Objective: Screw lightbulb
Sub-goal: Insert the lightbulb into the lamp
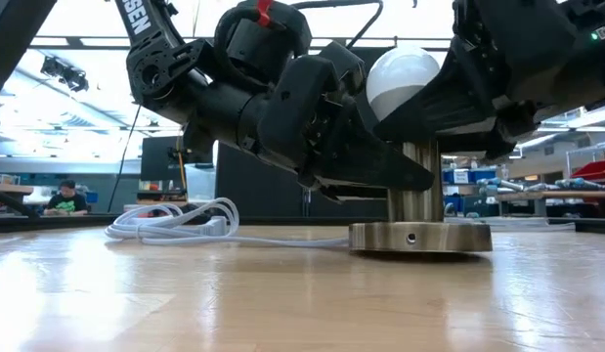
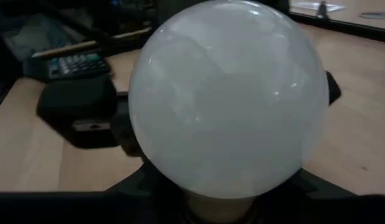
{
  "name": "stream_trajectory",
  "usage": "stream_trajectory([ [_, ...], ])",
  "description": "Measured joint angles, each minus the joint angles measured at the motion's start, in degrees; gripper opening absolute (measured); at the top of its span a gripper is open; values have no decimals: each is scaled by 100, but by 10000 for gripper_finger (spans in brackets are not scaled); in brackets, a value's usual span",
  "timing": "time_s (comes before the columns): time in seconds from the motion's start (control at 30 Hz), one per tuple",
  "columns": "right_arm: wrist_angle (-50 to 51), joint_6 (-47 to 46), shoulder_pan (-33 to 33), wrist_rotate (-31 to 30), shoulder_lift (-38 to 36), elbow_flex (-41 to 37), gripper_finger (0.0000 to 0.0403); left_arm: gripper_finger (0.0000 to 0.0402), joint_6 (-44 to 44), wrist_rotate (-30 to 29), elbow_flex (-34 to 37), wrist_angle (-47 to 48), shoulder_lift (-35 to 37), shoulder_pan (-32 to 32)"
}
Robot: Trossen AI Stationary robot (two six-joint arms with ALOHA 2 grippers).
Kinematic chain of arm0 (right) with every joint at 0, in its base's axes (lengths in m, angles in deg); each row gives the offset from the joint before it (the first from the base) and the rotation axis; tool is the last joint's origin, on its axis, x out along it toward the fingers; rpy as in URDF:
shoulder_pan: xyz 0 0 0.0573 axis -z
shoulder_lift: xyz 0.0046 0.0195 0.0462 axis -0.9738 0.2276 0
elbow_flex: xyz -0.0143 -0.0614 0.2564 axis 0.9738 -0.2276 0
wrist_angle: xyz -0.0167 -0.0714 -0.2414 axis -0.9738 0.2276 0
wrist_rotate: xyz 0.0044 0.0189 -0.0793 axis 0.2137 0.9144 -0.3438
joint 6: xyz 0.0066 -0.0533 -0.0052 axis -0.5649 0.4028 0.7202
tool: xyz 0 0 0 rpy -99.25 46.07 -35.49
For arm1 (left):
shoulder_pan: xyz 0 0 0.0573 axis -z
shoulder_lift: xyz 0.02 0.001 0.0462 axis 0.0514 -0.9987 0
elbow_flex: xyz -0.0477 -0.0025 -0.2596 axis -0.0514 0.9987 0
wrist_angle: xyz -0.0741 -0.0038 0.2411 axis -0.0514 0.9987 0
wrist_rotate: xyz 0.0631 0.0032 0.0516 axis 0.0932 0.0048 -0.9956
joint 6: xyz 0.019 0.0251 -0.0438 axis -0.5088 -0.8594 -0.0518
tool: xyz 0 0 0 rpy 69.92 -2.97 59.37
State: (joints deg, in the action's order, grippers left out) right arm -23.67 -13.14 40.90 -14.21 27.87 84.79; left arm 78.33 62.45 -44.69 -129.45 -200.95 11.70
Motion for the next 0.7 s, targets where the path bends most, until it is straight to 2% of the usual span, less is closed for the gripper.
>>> stream_trajectory([
  [0.2, 23, -322, -20, -186, 0, 7, 180, 193, 14, -50, -2, -13, 0, -2],
  [0.37, 7, 2, -15, -37, 0, 7, 189, 193, -62, -69, 0, -11, -2, -2],
  [0.57, -282, 60, 33, 332, -4, -112, 252, 193, -101, -95, 9, -1, -13, -1],
  [0.7, -435, 451, 33, 713, -116, -285, 305, 193, -101, -95, 9, -5, -13, -2],
])
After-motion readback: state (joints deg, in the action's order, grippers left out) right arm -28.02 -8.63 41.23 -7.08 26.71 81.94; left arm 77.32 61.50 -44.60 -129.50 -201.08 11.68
